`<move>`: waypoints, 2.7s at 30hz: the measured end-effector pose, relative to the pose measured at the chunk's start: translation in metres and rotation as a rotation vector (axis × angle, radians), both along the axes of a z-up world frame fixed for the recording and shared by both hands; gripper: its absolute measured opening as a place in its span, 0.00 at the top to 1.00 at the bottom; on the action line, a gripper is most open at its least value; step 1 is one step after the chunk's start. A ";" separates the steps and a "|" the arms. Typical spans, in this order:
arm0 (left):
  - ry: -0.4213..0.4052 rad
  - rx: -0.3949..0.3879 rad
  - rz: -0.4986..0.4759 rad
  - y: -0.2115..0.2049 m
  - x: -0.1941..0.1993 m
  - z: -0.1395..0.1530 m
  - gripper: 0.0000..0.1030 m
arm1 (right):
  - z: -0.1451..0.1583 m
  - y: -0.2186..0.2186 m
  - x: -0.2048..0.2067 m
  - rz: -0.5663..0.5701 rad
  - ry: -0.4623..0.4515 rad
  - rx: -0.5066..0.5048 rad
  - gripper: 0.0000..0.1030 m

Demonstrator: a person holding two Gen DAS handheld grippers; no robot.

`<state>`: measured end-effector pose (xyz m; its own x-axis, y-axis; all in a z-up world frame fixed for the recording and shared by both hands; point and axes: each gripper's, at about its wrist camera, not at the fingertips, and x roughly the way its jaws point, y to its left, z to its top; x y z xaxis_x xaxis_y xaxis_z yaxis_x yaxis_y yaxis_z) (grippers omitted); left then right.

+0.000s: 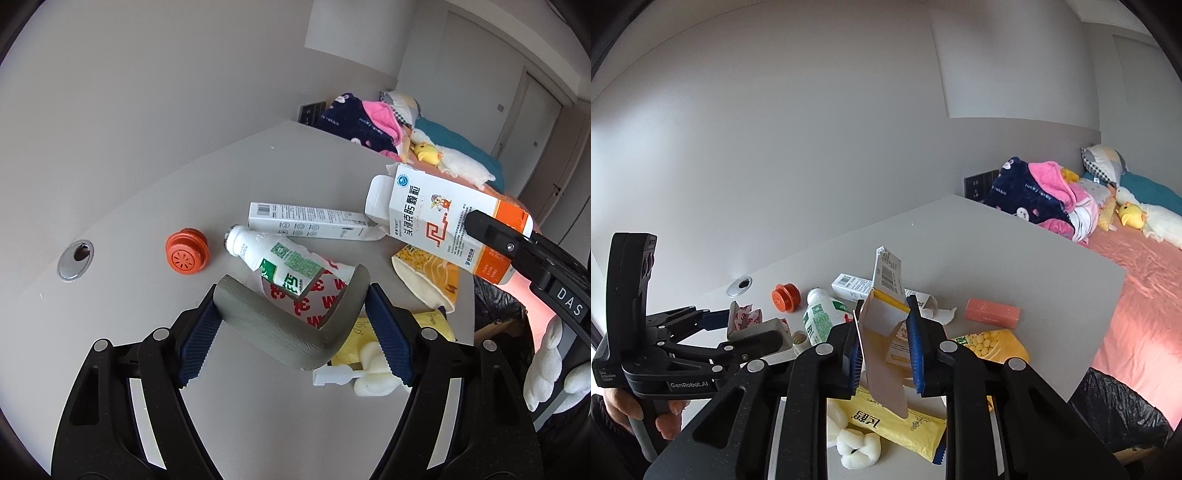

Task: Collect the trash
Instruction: 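Carry both items over the black trash bag and open both tools to drop them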

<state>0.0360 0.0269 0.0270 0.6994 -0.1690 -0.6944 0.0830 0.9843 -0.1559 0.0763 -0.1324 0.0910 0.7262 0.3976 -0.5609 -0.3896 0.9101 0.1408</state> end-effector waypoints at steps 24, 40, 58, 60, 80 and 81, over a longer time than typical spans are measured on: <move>-0.066 -0.001 -0.145 -0.071 -0.023 0.026 0.27 | 0.029 -0.055 -0.050 -0.110 -0.065 0.011 0.78; -0.050 -0.006 -0.283 -0.137 -0.018 0.021 0.27 | 0.029 -0.117 -0.070 -0.244 -0.065 0.014 0.78; -0.011 -0.001 -0.452 -0.211 -0.016 0.010 0.27 | 0.023 -0.184 -0.091 -0.414 -0.048 0.029 0.78; -0.005 0.000 -0.469 -0.218 -0.017 0.009 0.27 | 0.022 -0.191 -0.093 -0.432 -0.043 0.033 0.78; 0.098 0.015 -0.601 -0.262 -0.023 -0.017 0.06 | 0.011 -0.258 -0.124 -0.752 -0.029 0.052 0.27; 0.098 0.012 -0.590 -0.259 -0.022 -0.016 0.06 | 0.010 -0.259 -0.123 -0.753 -0.025 0.059 0.27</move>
<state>0.0142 -0.2322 0.0107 0.4222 -0.5012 -0.7553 0.6021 0.7779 -0.1797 -0.0471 -0.3915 0.1014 0.8257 -0.1824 -0.5338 0.3309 0.9230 0.1966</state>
